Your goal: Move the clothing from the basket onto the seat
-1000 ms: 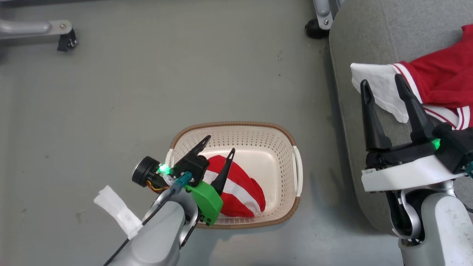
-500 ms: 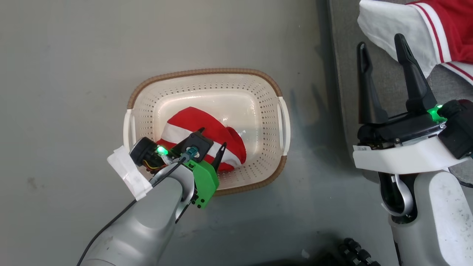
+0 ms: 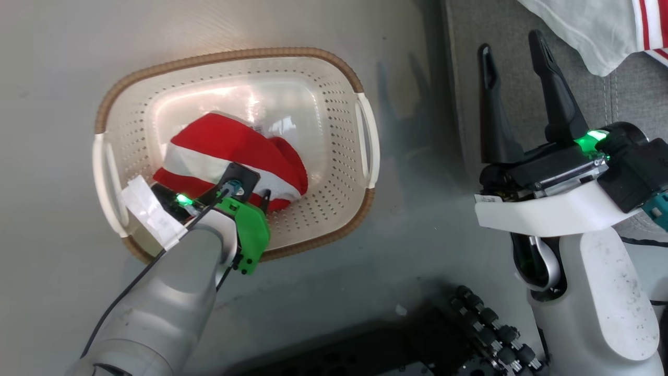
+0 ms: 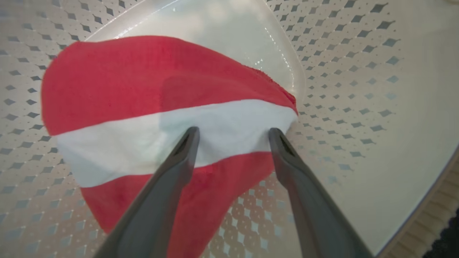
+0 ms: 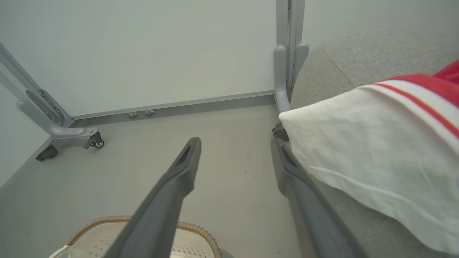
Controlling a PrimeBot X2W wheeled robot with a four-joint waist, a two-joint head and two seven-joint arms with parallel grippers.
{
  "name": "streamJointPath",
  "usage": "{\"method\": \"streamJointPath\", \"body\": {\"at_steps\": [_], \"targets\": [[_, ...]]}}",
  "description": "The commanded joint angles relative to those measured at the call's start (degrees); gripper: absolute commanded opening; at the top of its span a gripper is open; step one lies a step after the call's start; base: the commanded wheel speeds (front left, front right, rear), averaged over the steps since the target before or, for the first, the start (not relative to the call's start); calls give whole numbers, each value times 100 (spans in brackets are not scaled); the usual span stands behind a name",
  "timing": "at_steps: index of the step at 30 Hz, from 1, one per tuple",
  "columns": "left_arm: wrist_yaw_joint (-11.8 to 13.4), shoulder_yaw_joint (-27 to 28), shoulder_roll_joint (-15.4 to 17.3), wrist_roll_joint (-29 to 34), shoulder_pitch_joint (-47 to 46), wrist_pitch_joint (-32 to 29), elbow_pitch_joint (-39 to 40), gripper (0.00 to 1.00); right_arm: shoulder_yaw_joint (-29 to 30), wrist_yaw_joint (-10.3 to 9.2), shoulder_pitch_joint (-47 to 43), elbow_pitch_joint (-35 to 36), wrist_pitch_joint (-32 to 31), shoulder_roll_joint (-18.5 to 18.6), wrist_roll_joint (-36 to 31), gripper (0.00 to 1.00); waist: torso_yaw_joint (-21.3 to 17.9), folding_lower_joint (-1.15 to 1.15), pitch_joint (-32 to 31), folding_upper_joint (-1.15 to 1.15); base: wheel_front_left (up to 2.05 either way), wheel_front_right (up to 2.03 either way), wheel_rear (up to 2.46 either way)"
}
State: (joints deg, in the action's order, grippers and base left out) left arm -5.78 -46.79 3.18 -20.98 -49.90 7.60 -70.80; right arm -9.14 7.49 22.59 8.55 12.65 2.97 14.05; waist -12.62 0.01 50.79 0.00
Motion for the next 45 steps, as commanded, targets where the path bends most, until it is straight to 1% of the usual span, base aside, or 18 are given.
{"method": "streamJointPath", "body": {"at_steps": [1, 7, 15, 20, 27, 30, 31, 36, 41, 45], "targets": [[49, 18, 111, -35, -124, -53, -65, 100, -38, 0, 73, -48, 57, -6, 55, 100, -252, -1, 258, 0, 0, 0, 0], [180, 18, 280, -75, -246, -315, -202, 100, -160, 0, 158, -166, 158, -6, 221, 100, -347, -1, 426, 0, 0, 0, 0], [357, -169, 576, 116, -484, -623, -271, 100, -374, 0, 269, -242, 235, -7, 414, 100, -520, -1, 702, 0, 0, 0, 0], [428, -222, 721, 116, -557, -837, -288, 100, -484, 0, 318, -287, 261, -6, 539, 100, -641, -1, 846, 0, 0, 0, 0], [467, -214, 860, 30, -636, -1093, -299, 100, -531, 0, 360, -217, 256, -6, 652, 100, -771, -1, 998, 0, 0, 0, 0], [397, -214, 885, -14, -673, -1247, -305, 100, -535, 0, 381, -189, 255, -7, 676, 100, -802, -1, 1039, 0, 0, 0, 0], [397, -229, 899, -6, -694, -1269, -307, 0, -534, 0, 383, -180, 255, -7, 677, 100, -806, -1, 1048, 0, 0, 0, 0], [437, -298, 898, 18, -741, -1403, -316, 0, -504, 0, 423, -116, 256, -6, 640, 100, -796, -1, 1064, 0, 0, 0, 0], [439, -349, 871, 29, -811, -1253, -302, 0, -474, 0, 430, -72, 256, -6, 566, 100, -731, -1, 1005, 0, 0, 0, 0], [443, -348, 794, -25, -767, -1001, -246, 0, -451, 0, 404, -79, 256, -7, 508, 100, -628, -1, 836, 0, 0, 0, 0]]}}
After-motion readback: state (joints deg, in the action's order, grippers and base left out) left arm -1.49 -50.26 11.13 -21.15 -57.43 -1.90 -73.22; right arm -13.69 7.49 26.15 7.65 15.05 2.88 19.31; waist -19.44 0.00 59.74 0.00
